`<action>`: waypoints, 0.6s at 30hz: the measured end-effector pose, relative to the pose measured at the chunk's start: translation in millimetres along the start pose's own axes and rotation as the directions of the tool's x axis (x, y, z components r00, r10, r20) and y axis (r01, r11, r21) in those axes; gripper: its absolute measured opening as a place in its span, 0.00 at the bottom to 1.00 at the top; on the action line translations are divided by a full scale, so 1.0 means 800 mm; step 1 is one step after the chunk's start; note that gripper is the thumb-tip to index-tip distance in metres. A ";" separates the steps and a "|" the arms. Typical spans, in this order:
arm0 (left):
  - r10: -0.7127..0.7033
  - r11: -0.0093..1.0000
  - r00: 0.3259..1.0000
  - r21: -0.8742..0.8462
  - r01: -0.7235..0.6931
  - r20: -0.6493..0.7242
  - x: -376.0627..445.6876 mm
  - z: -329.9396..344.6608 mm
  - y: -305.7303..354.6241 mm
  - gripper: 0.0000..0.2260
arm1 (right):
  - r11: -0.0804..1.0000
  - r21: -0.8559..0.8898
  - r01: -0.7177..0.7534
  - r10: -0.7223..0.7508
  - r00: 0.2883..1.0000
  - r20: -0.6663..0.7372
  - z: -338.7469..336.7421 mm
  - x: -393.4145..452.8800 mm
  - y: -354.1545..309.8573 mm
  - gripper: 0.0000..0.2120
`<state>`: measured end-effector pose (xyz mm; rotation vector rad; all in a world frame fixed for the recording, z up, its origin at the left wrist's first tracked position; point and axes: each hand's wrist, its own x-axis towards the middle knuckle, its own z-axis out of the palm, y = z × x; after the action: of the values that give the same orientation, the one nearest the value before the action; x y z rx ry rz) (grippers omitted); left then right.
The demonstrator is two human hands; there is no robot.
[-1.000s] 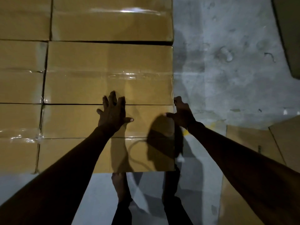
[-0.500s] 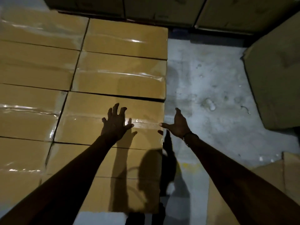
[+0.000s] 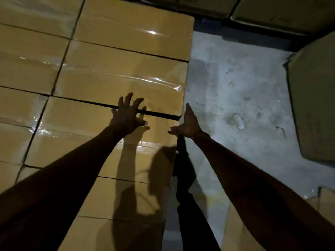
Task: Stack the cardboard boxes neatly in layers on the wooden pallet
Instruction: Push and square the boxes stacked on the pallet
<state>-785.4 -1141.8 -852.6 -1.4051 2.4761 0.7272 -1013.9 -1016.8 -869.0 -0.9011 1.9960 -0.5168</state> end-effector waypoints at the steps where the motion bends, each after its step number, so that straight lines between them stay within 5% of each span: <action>1: -0.004 1.000 1.000 0.014 0.004 0.025 0.011 0.007 0.001 0.47 | 1.000 -0.021 0.021 -0.020 1.000 0.006 0.002 0.011 0.005 0.69; 10: 0.015 0.999 0.991 0.046 -0.022 0.134 0.039 0.048 -0.007 0.45 | 0.980 -0.153 0.125 -0.117 0.991 0.059 0.025 0.040 0.052 0.56; 18: -0.002 0.995 0.998 0.099 -0.004 0.056 0.029 0.048 0.002 0.38 | 0.975 -0.191 0.111 -0.111 0.994 0.008 0.025 0.034 0.056 0.53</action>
<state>-801.2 -1139.3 -894.3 -1.3301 2.4348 0.6257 -1025.2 -1008.3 -923.2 -1.1354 2.0304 -0.3926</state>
